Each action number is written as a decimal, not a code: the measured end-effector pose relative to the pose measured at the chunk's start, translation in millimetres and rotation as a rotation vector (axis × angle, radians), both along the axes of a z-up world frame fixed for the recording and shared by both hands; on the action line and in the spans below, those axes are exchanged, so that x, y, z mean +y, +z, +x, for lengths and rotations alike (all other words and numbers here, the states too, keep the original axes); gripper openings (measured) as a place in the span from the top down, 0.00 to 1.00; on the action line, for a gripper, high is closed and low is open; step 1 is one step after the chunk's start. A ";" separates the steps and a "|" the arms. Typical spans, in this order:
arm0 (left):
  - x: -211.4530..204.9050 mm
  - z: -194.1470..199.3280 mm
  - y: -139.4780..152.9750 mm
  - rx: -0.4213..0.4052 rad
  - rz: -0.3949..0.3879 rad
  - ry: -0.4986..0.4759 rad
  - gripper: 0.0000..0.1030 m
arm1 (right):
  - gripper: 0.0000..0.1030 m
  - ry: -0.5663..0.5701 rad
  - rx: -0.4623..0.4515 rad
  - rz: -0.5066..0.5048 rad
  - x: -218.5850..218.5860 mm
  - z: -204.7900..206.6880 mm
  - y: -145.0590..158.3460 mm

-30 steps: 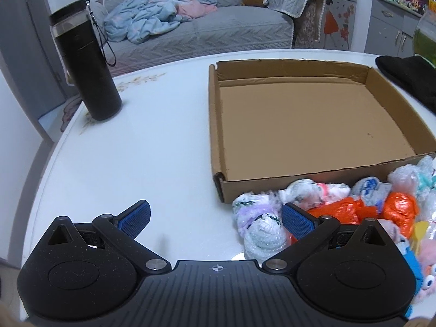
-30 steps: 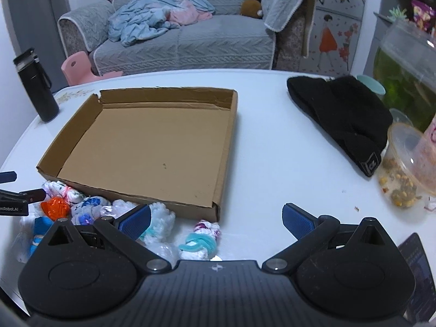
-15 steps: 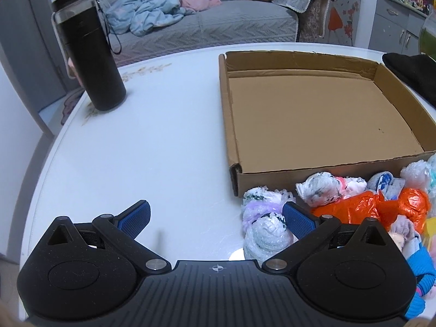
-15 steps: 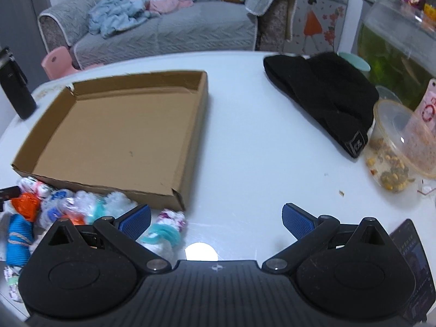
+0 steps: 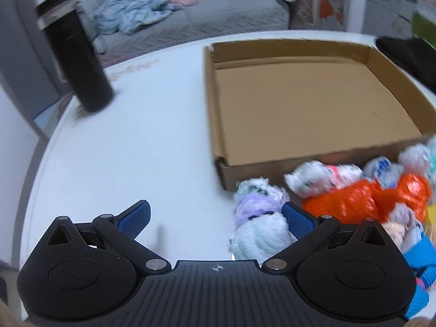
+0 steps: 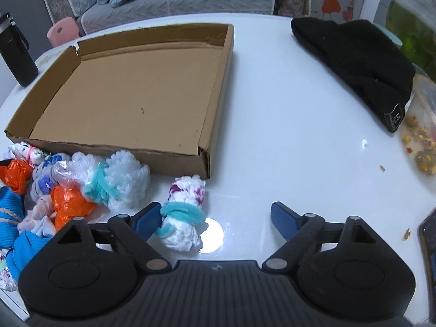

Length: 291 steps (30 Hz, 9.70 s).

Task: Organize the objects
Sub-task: 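Grasp the white bundle with teal band with right gripper while left grasps lilac-wrapped bundle, then carry both bundles into the cardboard tray and open both grippers, then grasp the pastel plastic bundle with right gripper while left grasps white rolled towel, then lower both held bundles into the tray and open both grippers, then grasp the grey sock bundle with right gripper while left grasps pink-print bundle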

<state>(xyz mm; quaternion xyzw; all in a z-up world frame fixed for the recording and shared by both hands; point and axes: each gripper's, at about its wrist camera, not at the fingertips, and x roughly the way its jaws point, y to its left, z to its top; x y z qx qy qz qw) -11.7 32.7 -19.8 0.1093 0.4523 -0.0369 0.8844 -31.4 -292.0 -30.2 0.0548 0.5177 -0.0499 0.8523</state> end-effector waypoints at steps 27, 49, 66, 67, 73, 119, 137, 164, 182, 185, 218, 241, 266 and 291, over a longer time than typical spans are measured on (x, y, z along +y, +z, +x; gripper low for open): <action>-9.8 5.9 95.6 -0.112 -0.172 -0.107 0.59 | 0.74 0.088 -0.268 0.070 -35.4 -22.6 104.1; -42.2 167.3 16.1 -0.056 -0.144 -0.149 0.58 | 0.74 0.283 -0.132 0.222 57.1 206.2 36.3; -56.1 169.8 -2.0 -0.050 -0.036 -0.149 0.40 | 0.59 0.303 -0.054 0.138 81.2 215.3 17.9; -56.2 169.0 -0.8 -0.048 -0.043 -0.152 0.35 | 0.47 0.304 -0.060 0.141 80.4 215.8 20.0; -57.8 161.5 12.1 -0.062 -0.059 -0.163 0.31 | 0.47 0.321 -0.070 0.108 81.9 209.2 29.1; 17.6 -87.7 13.5 0.010 -0.329 0.011 0.03 | 0.42 0.350 -0.240 -0.075 21.2 -91.5 9.5; 30.7 -87.3 7.4 0.040 -0.330 0.039 0.07 | 0.57 0.330 -0.233 -0.072 21.5 -105.2 -6.5; 24.9 -73.9 53.1 -0.087 -0.192 -0.036 0.62 | 0.74 0.278 -0.305 -0.057 -0.9 -99.6 41.5; -29.0 53.8 103.4 -0.172 -0.211 -0.132 0.62 | 0.74 0.405 -0.467 0.087 47.8 53.0 117.5; -36.9 75.4 89.9 -0.156 -0.199 -0.135 0.62 | 0.74 0.419 -0.421 0.123 65.8 91.4 102.8; -54.0 127.1 4.6 -0.053 -0.031 -0.160 0.53 | 0.64 0.507 -0.148 0.099 125.6 190.6 24.0; -54.7 56.5 10.0 0.013 -0.033 -0.190 0.34 | 0.34 0.482 -0.110 0.014 93.8 103.1 30.2; -10.6 -99.7 65.8 -0.198 -0.212 -0.068 0.17 | 0.08 0.391 -0.417 0.069 39.6 -60.0 75.6; -22.9 -173.7 -10.5 -0.150 -0.199 -0.039 0.20 | 0.21 0.260 -0.394 -0.059 44.9 -101.2 -1.1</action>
